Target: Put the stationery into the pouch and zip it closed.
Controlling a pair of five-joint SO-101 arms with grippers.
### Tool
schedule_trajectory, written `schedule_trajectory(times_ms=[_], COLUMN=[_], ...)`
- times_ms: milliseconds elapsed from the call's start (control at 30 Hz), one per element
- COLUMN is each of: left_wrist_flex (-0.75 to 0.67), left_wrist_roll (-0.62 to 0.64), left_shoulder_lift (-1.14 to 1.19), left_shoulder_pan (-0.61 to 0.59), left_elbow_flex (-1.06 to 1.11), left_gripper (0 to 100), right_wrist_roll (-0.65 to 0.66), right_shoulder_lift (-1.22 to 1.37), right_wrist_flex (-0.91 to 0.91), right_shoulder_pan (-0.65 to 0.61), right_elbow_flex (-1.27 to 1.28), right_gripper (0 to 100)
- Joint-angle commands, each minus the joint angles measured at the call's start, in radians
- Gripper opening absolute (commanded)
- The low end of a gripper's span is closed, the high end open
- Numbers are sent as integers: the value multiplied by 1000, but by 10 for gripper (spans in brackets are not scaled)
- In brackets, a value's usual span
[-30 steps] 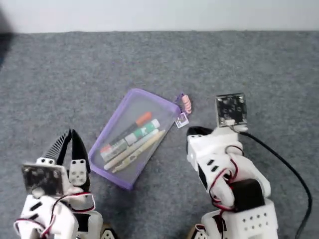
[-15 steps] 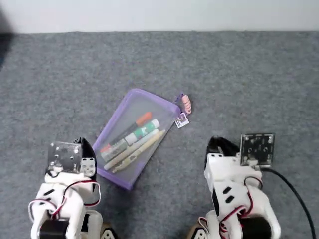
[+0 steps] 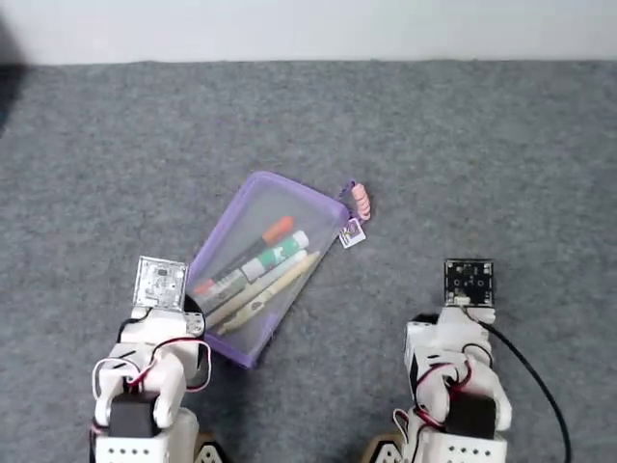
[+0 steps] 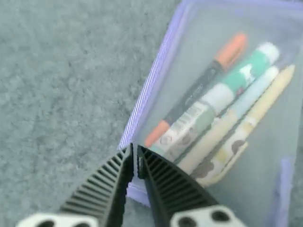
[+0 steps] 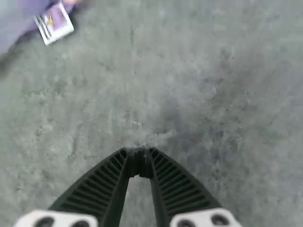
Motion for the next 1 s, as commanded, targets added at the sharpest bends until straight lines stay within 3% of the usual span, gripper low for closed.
schedule_trajectory(times_ms=[0, 200, 367, 467, 967], left_wrist_flex=[-78, -75, 15, 118, 106], left_wrist_roll=[-5, 176, 269, 265, 267], left_shoulder_lift=[-15, -15, -14, -15, -15], left_shoulder_pan=[-11, -11, -3, -11, -11], left_elbow_flex=[31, 30, 30, 30, 30], left_gripper=[14, 14, 14, 14, 14], right_wrist_roll=[11, 11, 11, 11, 11], right_shoulder_lift=[-13, -13, -12, -8, -8], right_wrist_flex=[-4, 4, 5, 5, 5], right_shoulder_pan=[13, 15, 15, 15, 12], right_elbow_flex=[20, 84, 106, 106, 106], right_gripper=[9, 9, 9, 9, 9])
